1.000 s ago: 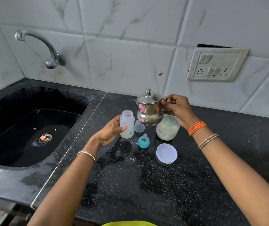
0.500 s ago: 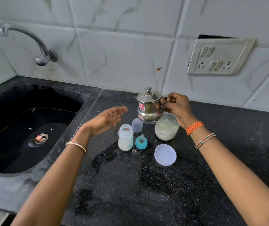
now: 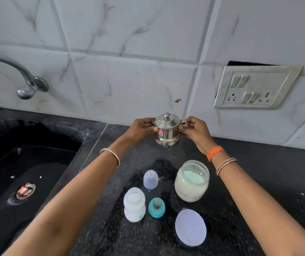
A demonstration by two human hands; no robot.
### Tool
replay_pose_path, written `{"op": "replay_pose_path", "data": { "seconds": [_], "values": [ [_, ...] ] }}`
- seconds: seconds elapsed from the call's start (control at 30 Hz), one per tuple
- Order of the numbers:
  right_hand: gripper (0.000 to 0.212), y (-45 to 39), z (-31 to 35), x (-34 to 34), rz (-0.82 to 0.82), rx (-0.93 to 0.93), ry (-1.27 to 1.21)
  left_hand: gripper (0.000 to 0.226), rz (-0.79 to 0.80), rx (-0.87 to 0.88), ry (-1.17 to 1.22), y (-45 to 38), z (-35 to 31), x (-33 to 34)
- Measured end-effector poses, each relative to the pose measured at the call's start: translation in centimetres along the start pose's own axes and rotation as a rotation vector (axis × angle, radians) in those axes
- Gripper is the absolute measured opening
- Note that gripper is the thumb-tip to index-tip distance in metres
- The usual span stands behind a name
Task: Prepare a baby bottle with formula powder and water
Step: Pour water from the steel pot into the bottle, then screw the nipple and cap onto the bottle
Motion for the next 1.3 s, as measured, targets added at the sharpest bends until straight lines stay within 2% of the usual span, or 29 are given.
{"op": "replay_pose_path", "data": {
  "seconds": [0.27,0.43,0.5,0.53,0.6,0.63,0.7,0.8,0.87,1.07,1.2,1.23,1.3],
  "values": [
    [0.027,-5.0,-6.9,1.3,0.012,0.121,0.225,0.047,-0.019,-0.036,-0.055,-6.0,5.1,-1.5],
    [0.019,-5.6,-7.9,2.0,0.041,0.147,0.245,0.045,-0.066,-0.032,-0.055,-6.7,7.1,-2.3],
    [0.020,-5.4,-7.2,2.1,0.092,0.154,0.360,0.046,-0.064,-0.039,-0.053,-6.5,7.2,-2.3],
    [0.026,-5.3,-6.6,2.4,0.152,0.155,0.470,0.047,-0.064,-0.045,-0.062,-6.2,7.1,-2.2],
    [0.057,-4.5,-5.3,2.8,0.292,0.197,0.688,0.051,-0.100,-0.043,-0.072,-5.4,6.6,-2.3],
    [0.065,-3.9,-4.2,2.6,0.310,0.202,0.768,0.054,-0.129,-0.028,-0.077,-4.9,6.1,-2.5],
    [0.054,-2.5,-0.4,1.6,0.192,0.087,0.859,0.059,-0.164,0.008,-0.080,-3.3,4.7,-2.5],
    [0.027,3.1,5.1,0.3,-0.082,-0.125,0.745,0.057,-0.159,0.068,-0.081,-0.2,2.7,-2.2],
    [0.021,8.2,6.7,1.1,-0.113,-0.176,0.652,0.053,-0.141,0.106,-0.085,2.7,1.7,-1.8],
    [0.014,18.0,3.8,7.4,0.167,-0.081,0.763,0.030,-0.205,0.179,-0.023,12.4,0.0,-1.3],
    [0.049,20.5,0.3,10.5,0.410,-0.028,0.961,0.025,-0.237,0.154,0.053,18.0,1.1,-0.4],
    [0.055,20.7,-0.4,11.0,0.434,-0.033,1.001,0.027,-0.236,0.142,0.072,18.9,1.6,-0.1],
    [0.054,20.9,-1.3,11.5,0.410,-0.050,1.045,0.043,-0.221,0.111,0.070,20.4,3.1,0.4]
  ]
}}
Point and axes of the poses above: each hand's wrist, its own y-axis away from the middle knuckle, its own x-axis out of the palm, z = x × y, the point moved 9 cm from there along -y, towards the middle knuckle, and after that the axes turned 15 degrees about y, right-handed, at the moved point
